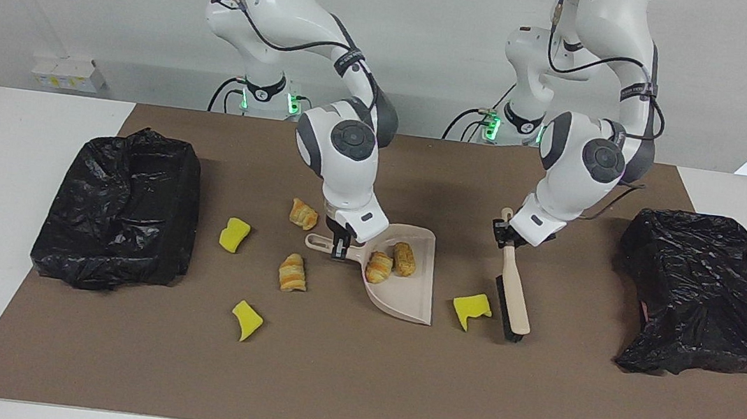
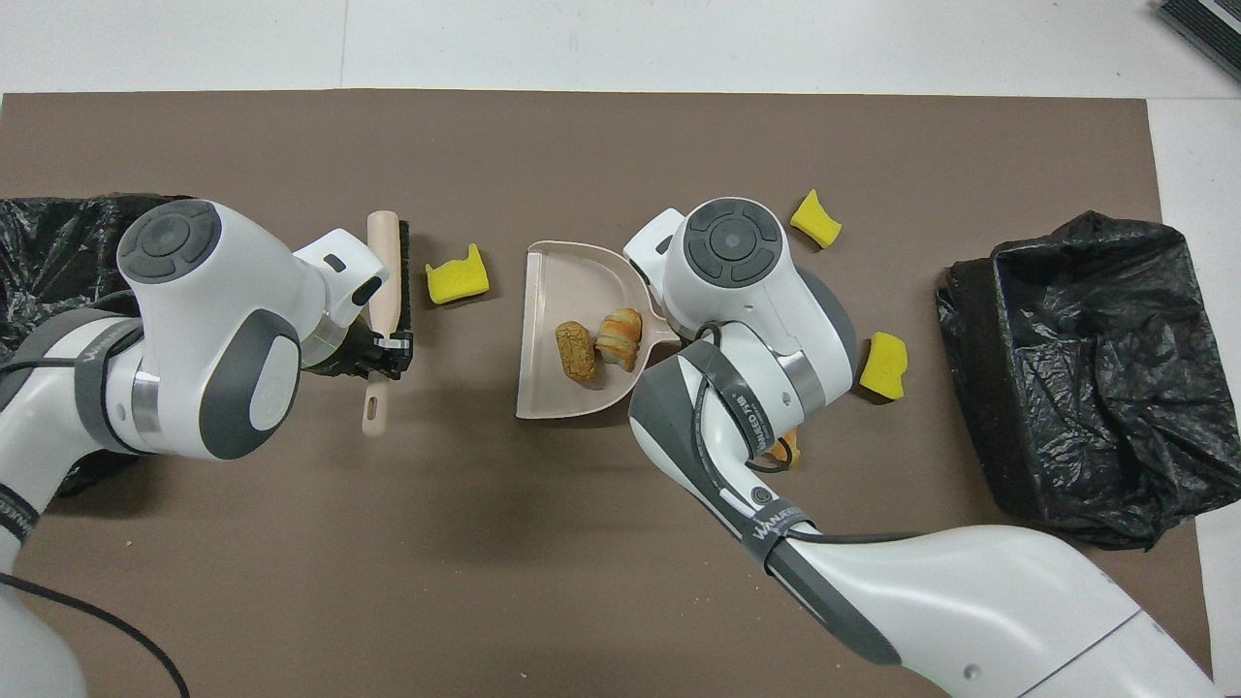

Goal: Sweep and dump trash in bin
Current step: 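Sweep rolls and sponges into the dustpan with the left gripper's brush, then carry the dustpan to the bin nearest the right gripper and tip it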

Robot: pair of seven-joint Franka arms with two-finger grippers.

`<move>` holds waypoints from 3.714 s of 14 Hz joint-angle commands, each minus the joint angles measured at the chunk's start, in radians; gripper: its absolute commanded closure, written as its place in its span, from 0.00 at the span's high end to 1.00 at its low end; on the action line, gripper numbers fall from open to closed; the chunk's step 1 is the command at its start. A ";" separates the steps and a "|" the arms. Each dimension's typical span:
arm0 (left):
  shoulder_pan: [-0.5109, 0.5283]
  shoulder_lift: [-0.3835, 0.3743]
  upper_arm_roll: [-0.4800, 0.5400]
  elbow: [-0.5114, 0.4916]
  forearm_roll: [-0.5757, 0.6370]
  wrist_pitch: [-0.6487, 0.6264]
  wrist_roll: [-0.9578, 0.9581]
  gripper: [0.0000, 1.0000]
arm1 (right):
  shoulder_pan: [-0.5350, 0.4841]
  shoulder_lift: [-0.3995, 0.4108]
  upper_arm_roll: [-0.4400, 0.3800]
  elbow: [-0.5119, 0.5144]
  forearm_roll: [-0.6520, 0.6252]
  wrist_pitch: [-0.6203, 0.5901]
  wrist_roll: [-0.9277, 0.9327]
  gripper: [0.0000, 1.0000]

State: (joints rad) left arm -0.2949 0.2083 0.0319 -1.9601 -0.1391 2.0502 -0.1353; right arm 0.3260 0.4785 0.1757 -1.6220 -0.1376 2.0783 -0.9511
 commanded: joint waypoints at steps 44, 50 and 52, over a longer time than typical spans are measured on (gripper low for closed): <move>-0.299 -0.294 -0.009 -0.366 0.010 0.212 -0.433 1.00 | -0.868 -0.408 -0.002 -0.245 -0.401 0.058 -1.129 0.00; -0.072 -0.173 -0.006 -0.154 0.044 0.102 -0.215 1.00 | -0.765 -0.506 -0.001 -0.337 -0.692 0.043 -1.031 0.00; 0.003 -0.136 -0.006 -0.085 0.082 0.053 -0.091 1.00 | -0.721 -0.531 -0.001 -0.369 -0.740 0.022 -0.984 0.00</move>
State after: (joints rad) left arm -0.3556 0.0081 0.0360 -2.1453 -0.0902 2.1728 -0.3151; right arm -0.4236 0.0027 0.1744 -1.9269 -0.8179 2.1119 -1.9867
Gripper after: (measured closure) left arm 0.000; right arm 0.683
